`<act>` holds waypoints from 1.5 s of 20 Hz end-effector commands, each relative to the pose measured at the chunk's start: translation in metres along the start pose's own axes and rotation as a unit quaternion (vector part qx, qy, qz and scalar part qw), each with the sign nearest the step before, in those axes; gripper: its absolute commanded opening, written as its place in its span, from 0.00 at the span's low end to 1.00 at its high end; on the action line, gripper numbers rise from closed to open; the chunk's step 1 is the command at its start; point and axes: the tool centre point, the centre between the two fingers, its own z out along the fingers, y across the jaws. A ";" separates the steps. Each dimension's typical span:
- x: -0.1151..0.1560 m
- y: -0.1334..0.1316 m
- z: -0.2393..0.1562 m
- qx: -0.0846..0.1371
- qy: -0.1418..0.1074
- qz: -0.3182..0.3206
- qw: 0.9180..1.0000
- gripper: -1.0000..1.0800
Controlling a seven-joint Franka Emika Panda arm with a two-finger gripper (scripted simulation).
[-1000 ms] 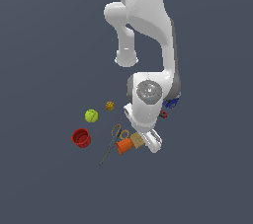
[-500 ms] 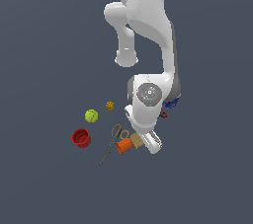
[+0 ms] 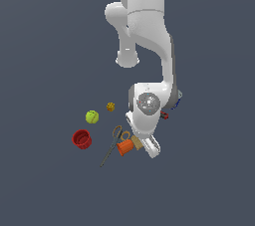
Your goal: Pick up a designated object from a clutter of objects.
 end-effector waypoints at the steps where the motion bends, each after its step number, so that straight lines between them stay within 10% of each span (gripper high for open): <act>1: 0.000 -0.001 0.007 0.001 0.000 0.000 1.000 0.96; 4: 0.000 -0.001 0.009 0.001 0.000 0.000 1.000 0.96; 5: 0.000 -0.001 0.009 0.001 0.000 0.000 1.000 0.00; 30: 0.034 0.022 -0.053 0.001 0.000 0.000 1.000 0.00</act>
